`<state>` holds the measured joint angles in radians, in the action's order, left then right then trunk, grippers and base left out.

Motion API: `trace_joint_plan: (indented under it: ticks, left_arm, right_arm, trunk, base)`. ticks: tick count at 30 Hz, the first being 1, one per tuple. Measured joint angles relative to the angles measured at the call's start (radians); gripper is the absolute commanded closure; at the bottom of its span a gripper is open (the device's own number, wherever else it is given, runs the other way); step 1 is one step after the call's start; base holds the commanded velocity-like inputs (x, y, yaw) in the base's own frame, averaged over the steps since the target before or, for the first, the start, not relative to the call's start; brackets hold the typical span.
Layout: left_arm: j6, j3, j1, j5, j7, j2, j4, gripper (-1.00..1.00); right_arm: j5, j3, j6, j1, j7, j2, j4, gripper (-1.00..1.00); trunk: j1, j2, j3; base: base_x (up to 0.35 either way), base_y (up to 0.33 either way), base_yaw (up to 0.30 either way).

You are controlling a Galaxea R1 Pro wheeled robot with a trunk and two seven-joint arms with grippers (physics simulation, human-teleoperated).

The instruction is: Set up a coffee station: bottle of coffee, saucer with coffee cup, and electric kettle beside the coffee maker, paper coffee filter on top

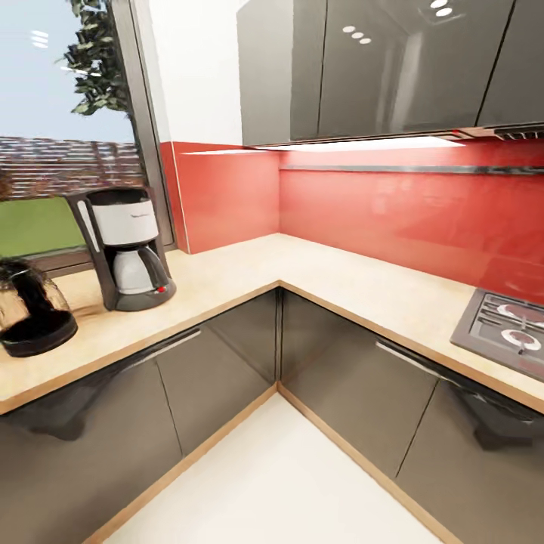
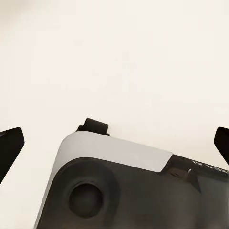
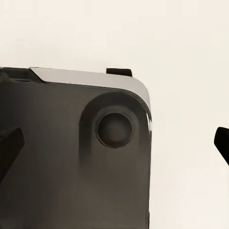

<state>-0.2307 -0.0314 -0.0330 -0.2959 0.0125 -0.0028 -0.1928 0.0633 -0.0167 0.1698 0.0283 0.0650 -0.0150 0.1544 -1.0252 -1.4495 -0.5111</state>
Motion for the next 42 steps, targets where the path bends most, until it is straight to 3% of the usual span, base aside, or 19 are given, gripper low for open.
trace_joint_plan:
  ticks: [36, 42]
  left_arm:
    - [-0.001, 0.001, 0.0, -0.025, 0.0, 0.005, -0.001, -1.0]
    - [-0.002, 0.001, 0.0, -0.025, 0.0, 0.006, -0.001, -1.0]
  right_arm:
    - [-0.004, -0.003, 0.034, 0.0, 0.0, 0.002, 0.0, -1.0]
    - [-0.005, -0.004, 0.035, 0.0, 0.001, 0.002, 0.0, -1.0]
  trunk:
    - [0.0, 0.0, 0.0]
    - [0.0, 0.0, 0.0]
  base:
    - [-0.129, 0.315, 0.256]
    - [-0.003, 0.341, 0.082]
